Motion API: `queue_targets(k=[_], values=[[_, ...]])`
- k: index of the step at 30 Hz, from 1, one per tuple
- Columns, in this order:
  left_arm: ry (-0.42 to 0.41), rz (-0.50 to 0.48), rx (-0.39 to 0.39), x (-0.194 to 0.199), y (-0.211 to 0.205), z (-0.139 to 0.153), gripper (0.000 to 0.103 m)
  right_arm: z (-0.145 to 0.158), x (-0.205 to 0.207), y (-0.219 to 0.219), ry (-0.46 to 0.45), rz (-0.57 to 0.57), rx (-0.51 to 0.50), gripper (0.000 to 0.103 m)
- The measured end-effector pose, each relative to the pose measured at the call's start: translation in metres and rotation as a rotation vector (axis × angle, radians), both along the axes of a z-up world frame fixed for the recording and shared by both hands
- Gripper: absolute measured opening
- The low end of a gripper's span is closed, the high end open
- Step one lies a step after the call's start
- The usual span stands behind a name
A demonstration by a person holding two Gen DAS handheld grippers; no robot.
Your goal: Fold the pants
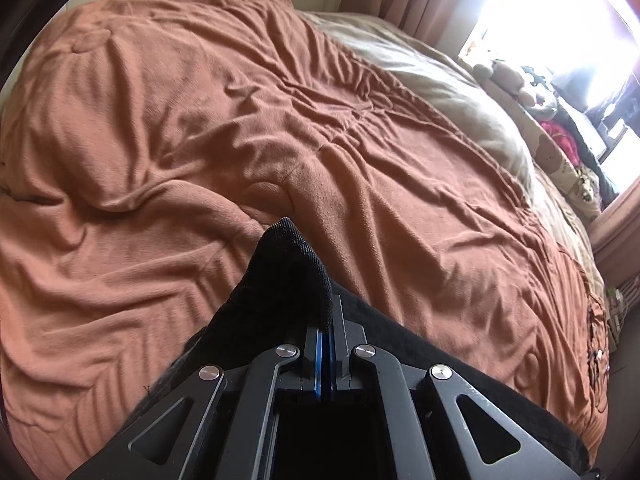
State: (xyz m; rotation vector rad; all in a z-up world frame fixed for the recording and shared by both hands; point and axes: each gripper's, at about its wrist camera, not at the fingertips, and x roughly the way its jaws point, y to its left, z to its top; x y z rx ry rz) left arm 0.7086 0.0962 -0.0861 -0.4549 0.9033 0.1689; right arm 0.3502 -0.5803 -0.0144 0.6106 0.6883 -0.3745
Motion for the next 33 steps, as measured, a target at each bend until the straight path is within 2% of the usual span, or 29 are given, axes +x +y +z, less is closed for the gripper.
queue_targets(k=[4, 7, 8, 9, 10, 11, 12, 16, 21, 26, 31, 33], values=[[0.059, -0.005, 0.038, 0.019, -0.008, -0.022, 0.002, -0.006, 0.020, 0.002, 0.039, 0.001, -0.032, 0.006], [0.094, -0.020, 0.034, 0.025, -0.011, -0.033, 0.003, -0.009, 0.035, 0.013, 0.093, 0.021, -0.076, 0.012], [0.095, -0.030, 0.040, 0.025, -0.011, -0.035, 0.003, -0.007, 0.036, 0.018, 0.097, 0.034, -0.088, 0.020], [0.092, -0.040, 0.043, 0.024, -0.012, -0.035, 0.005, -0.003, 0.036, 0.022, 0.090, 0.048, -0.093, 0.041], [0.088, -0.046, 0.040, 0.023, -0.011, -0.035, 0.006, 0.001, 0.032, 0.026, 0.068, 0.070, -0.091, 0.056], [0.082, -0.051, 0.035, 0.021, -0.011, -0.033, 0.008, 0.006, 0.027, 0.029, 0.043, 0.082, -0.094, 0.076], [0.077, -0.055, 0.035, 0.020, -0.011, -0.032, 0.008, 0.014, 0.019, 0.036, 0.007, 0.094, -0.111, 0.079], [0.077, -0.068, 0.044, 0.019, -0.012, -0.029, 0.008, 0.032, 0.011, 0.062, -0.033, 0.180, -0.179, 0.079], [0.080, -0.055, 0.025, 0.020, -0.012, -0.029, 0.008, 0.042, 0.031, 0.114, -0.026, 0.362, -0.320, 0.079], [0.087, -0.062, 0.025, 0.022, -0.011, -0.030, 0.008, 0.037, 0.062, 0.171, -0.008, 0.587, -0.426, 0.079], [0.093, -0.072, 0.034, 0.024, -0.013, -0.030, 0.008, 0.029, 0.095, 0.210, 0.027, 0.753, -0.508, 0.079], [0.089, -0.071, 0.029, 0.024, -0.013, -0.029, 0.008, 0.024, 0.107, 0.223, 0.042, 0.811, -0.525, 0.073]])
